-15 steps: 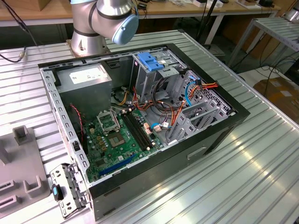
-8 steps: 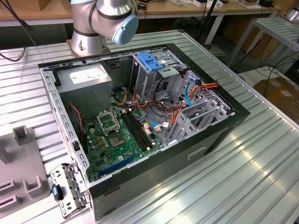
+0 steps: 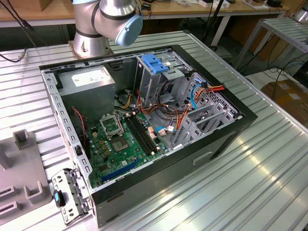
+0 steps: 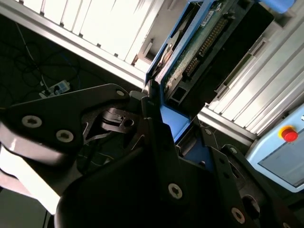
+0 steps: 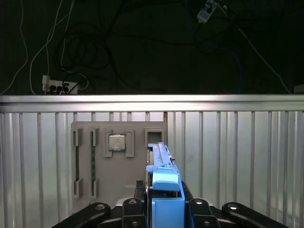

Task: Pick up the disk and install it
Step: 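Pick up the disk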

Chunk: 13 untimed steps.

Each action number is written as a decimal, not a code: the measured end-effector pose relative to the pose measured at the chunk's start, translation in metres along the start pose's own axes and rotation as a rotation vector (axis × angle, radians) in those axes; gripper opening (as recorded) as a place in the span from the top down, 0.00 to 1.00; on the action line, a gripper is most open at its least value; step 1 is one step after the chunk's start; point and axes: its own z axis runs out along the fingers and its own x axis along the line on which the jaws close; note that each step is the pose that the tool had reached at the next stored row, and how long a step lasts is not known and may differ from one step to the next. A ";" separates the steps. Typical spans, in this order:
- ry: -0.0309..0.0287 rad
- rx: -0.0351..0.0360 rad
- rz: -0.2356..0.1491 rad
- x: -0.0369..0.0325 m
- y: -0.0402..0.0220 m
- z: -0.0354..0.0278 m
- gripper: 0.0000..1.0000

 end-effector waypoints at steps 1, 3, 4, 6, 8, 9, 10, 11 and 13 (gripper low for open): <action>0.0000 0.0000 0.000 0.0000 0.0000 -0.0017 0.63; 0.0000 0.0000 0.000 0.0000 -0.0001 -0.0038 0.63; 0.0000 0.0001 0.000 0.0000 -0.0001 -0.0046 0.63; 0.0000 0.0000 0.000 0.0000 -0.0001 -0.0064 0.63; 0.0000 0.0000 0.000 -0.0001 -0.0002 -0.0086 0.63; -0.0001 0.0001 0.000 -0.0001 -0.0002 -0.0094 0.63; 0.0000 0.0000 0.000 -0.0001 -0.0002 -0.0109 0.63; 0.0000 0.0000 0.000 -0.0001 -0.0002 -0.0121 0.63; 0.0000 0.0000 0.000 -0.0001 -0.0003 -0.0139 0.63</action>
